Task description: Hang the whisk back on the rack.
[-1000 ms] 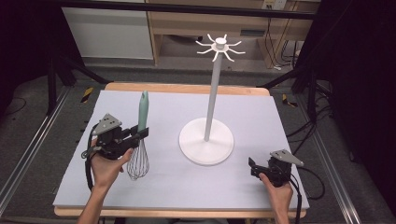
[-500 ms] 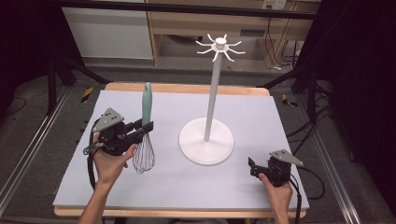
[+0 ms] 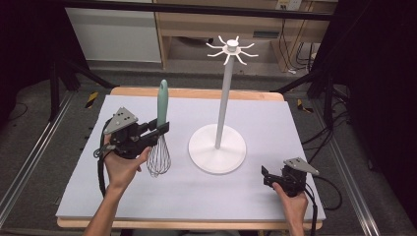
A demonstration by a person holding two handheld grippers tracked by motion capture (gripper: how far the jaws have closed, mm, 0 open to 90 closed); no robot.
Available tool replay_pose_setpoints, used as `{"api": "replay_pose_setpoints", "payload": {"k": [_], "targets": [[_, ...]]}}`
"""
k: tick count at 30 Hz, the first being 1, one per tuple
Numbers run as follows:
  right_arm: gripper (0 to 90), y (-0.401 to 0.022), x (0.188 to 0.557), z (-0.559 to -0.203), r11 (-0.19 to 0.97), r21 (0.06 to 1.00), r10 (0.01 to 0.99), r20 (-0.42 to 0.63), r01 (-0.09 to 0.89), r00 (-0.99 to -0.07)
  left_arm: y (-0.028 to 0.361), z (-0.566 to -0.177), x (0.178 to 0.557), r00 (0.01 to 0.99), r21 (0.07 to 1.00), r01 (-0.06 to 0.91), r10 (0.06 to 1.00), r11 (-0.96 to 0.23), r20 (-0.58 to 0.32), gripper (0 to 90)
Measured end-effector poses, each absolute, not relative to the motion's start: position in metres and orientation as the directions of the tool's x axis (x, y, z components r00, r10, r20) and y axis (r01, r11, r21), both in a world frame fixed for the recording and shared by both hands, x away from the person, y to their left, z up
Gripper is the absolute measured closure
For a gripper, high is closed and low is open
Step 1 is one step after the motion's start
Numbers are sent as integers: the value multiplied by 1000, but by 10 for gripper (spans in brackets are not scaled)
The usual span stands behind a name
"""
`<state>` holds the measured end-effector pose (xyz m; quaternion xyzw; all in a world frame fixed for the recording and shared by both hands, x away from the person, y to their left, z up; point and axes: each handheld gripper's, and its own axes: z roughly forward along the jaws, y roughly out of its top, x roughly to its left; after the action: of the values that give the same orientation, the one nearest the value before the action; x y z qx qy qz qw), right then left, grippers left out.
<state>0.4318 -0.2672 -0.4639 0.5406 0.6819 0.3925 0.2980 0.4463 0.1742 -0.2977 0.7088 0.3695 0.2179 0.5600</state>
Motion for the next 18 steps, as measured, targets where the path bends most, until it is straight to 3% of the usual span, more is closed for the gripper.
{"api": "replay_pose_setpoints", "payload": {"k": [18], "targets": [[53,-267,431,-464,106,858,972,17,503,-234,159,-281,454,660,967,234,746,-98,-84,686]]}}
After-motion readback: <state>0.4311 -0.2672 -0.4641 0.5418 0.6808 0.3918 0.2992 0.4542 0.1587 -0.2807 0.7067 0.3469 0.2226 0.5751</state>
